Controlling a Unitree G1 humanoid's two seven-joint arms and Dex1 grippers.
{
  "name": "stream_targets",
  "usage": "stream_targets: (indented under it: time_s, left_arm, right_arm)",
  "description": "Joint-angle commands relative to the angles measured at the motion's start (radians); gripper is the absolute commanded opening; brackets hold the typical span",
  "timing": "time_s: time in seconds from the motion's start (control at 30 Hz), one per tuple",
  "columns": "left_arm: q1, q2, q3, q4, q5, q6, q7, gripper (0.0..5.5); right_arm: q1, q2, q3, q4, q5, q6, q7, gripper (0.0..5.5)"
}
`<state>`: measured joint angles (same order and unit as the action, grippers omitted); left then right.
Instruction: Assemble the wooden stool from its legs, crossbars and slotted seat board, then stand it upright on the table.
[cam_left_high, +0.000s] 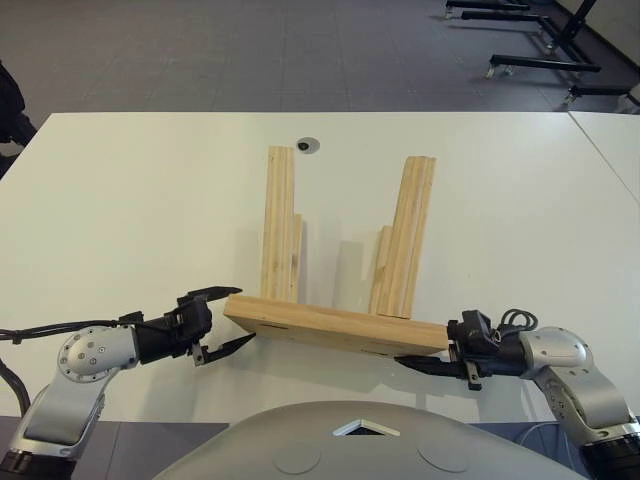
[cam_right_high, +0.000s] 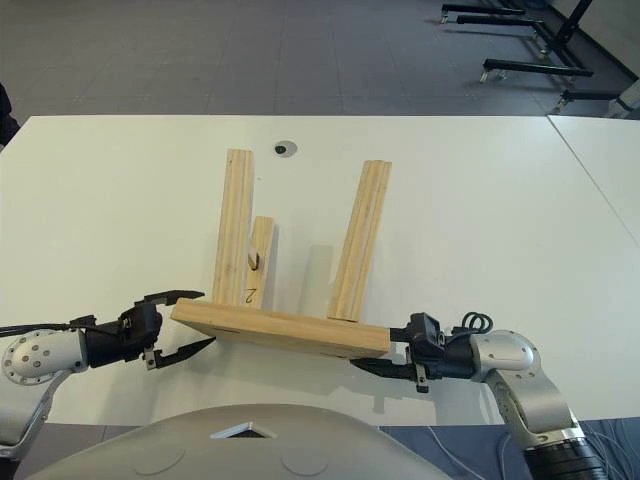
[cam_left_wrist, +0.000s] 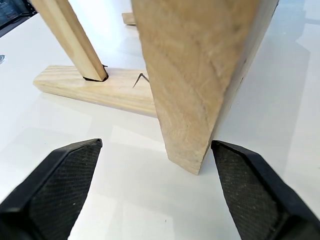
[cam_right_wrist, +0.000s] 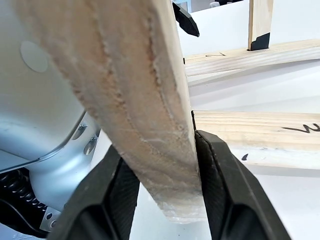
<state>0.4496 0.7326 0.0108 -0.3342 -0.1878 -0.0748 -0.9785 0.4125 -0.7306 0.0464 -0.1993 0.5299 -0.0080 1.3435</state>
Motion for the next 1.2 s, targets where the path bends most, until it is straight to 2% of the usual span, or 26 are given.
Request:
stream_targets:
  time_s: [0.03,0.3,0.43,0.53,0.83,1.0,1.2]
  left_arm:
    - [-0.058,0.005,-0.004,0.025,0.002,-0.006,0.006,4.03]
    - [-0.079,0.040,0.046,-0.024,-0.155,0.084,-0.077,4.03]
    - [-0.037,0.051,0.112,-0.044,-0.258,0.143,-0.109,4.03]
    - [-0.011,0.061,0.165,-0.064,-0.313,0.181,-0.124,4.03]
    - [0.049,0.040,0.195,-0.149,-0.353,0.224,-0.105,4.03]
    - [0.073,0.016,0.223,-0.218,-0.403,0.261,-0.064,4.03]
    - [0.111,-0.033,0.311,-0.293,-0.547,0.299,-0.011,4.03]
  right_arm:
    - [0.024,0.001,0.002,-0.048,0.015,0.007,0.004,1.57]
    - [0.069,-0.009,0.045,-0.081,0.028,0.032,0.028,1.56]
    - [0.107,-0.070,0.045,-0.127,0.091,0.121,0.068,1.56]
    - [0.121,-0.128,0.020,-0.160,0.213,0.272,0.061,1.56]
    - [0.166,-0.339,-0.085,-0.241,0.434,0.526,0.132,1.58]
    - [0.181,-0.500,-0.166,-0.231,0.573,0.705,0.221,1.58]
    - [0.064,-0.779,-0.325,-0.141,0.931,1.116,0.271,1.58]
